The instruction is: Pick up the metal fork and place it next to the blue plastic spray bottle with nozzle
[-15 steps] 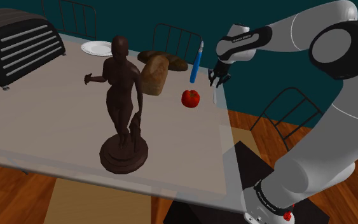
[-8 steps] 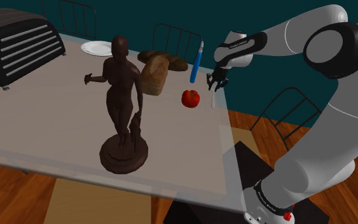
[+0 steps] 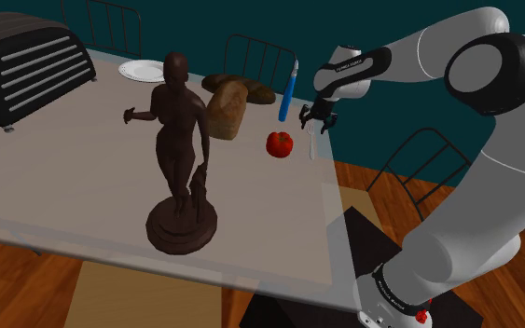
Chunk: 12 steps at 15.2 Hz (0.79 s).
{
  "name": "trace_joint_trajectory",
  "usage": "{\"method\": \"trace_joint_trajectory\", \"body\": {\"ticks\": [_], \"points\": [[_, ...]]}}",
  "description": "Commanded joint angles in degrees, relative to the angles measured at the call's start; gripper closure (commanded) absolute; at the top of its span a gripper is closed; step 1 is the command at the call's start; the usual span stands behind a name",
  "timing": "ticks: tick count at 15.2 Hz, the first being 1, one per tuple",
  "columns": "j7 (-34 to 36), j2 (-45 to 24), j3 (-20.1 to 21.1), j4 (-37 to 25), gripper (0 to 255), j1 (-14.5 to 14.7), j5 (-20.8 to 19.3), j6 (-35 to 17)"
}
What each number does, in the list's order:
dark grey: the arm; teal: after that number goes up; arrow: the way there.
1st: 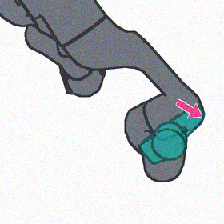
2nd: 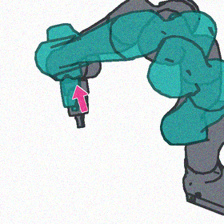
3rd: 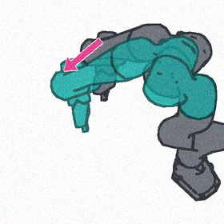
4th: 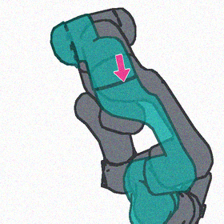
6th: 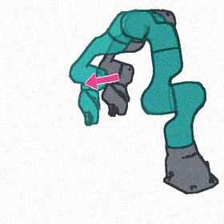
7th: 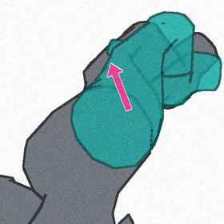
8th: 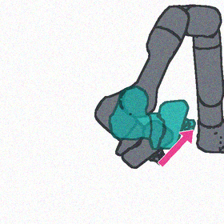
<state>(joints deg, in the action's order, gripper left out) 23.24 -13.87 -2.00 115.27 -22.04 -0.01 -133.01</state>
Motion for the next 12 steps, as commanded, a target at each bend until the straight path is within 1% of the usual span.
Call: {"method": "trace_joint_trajectory", "body": {"ticks": [1, 3, 7, 12], "points": [[0.00, 0.00, 0.00, 0.00, 0, 0.00, 0.00, 0.00], [0.00, 0.00, 0.00, 0.00, 0, 0.00, 0.00, 0.00], [0.11, 4.09, -0.03, -2.21, 0, 0.08, -0.17, 6.29], [0.11, 4.09, -0.03, -2.21, 0, 0.08, -0.17, 6.29]]}}
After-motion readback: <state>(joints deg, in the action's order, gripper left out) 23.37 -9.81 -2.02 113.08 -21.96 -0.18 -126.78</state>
